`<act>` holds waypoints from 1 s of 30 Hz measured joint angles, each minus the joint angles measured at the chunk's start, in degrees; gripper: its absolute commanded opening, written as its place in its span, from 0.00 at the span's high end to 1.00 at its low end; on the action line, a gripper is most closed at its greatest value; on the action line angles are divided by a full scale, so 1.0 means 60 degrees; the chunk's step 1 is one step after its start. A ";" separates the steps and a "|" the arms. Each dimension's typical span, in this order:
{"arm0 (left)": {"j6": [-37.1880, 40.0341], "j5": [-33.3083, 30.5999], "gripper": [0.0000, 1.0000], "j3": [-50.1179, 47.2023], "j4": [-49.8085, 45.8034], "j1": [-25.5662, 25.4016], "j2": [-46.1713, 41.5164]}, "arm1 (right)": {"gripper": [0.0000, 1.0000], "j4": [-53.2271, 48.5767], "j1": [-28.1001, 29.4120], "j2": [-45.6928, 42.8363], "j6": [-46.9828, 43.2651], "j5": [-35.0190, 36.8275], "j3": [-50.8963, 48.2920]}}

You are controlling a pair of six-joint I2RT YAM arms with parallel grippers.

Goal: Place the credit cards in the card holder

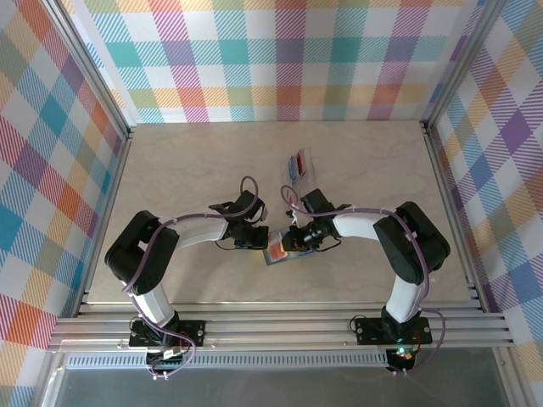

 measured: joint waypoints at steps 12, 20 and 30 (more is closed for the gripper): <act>0.0000 0.0255 0.92 0.0029 0.0029 0.0055 0.0087 | 0.82 0.0044 0.0335 -0.0076 0.0251 0.0087 -0.0098; 0.0004 0.0270 0.94 0.0058 0.0000 0.0062 0.0106 | 0.63 -0.0229 0.0623 -0.0379 0.0233 0.0729 -0.0091; 0.0004 0.0266 0.94 0.0062 0.0000 0.0062 0.0106 | 0.52 -0.1016 0.0688 -0.1140 0.0197 0.2102 -0.0095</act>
